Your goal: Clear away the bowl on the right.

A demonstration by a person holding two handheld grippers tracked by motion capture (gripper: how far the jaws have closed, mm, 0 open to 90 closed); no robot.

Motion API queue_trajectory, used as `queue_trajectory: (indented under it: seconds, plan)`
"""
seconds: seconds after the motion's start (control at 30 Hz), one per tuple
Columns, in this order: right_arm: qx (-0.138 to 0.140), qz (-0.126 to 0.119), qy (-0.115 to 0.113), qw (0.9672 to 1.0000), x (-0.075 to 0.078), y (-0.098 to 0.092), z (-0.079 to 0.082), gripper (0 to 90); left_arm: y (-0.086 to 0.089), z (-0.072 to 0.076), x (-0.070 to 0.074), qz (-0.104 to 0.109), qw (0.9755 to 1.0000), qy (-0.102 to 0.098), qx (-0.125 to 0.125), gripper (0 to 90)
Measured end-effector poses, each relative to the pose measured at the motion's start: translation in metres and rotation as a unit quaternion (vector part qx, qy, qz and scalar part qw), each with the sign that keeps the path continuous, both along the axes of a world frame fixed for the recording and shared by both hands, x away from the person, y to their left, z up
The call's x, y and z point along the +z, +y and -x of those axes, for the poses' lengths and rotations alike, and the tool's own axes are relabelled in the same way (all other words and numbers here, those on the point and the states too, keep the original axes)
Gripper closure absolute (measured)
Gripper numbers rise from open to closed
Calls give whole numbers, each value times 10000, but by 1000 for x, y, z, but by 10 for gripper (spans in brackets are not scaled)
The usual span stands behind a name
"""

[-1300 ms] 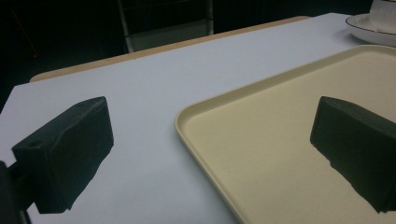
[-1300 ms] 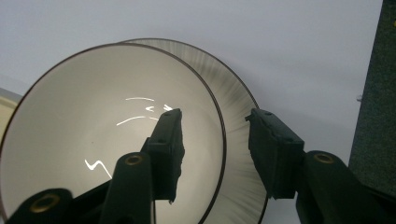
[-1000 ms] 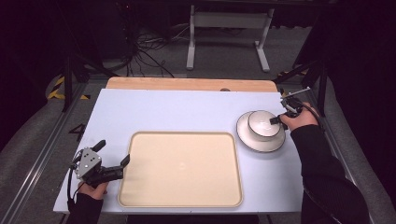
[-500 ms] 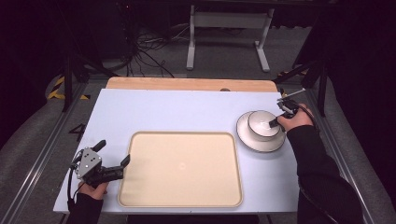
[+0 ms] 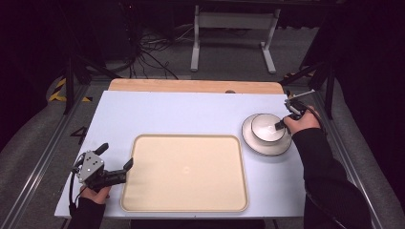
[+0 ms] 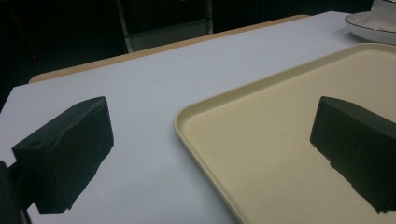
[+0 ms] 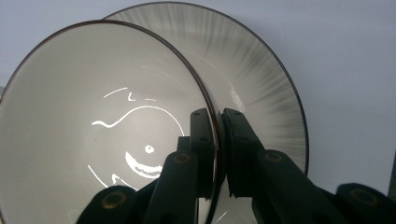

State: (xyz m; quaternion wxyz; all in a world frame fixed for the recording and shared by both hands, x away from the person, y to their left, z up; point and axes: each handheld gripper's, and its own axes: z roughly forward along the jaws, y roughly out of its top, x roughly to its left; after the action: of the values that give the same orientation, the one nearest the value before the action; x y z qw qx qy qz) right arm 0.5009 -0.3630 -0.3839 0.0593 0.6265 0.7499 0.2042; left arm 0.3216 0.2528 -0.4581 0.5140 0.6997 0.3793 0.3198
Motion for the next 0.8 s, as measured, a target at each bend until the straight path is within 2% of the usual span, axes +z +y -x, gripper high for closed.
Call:
queue_trajectory:
  seconds: [0.07,0.17,0.23,0.4,0.8]
  plan:
    - [4,8,-17,10000,1,1,1,831,0,0,0,0,10000,1,0,1]
    - [67,249,-76,9996,7,8,4,829,0,0,0,-6,10000,5,9,1]
    - [75,249,-89,9996,8,9,4,829,0,0,0,-8,10000,6,9,1]
    - [97,70,-115,9999,19,14,7,829,0,0,0,2,10000,3,6,1]
    - [84,-59,-109,9999,45,20,16,826,0,0,0,1,10000,6,-1,1]
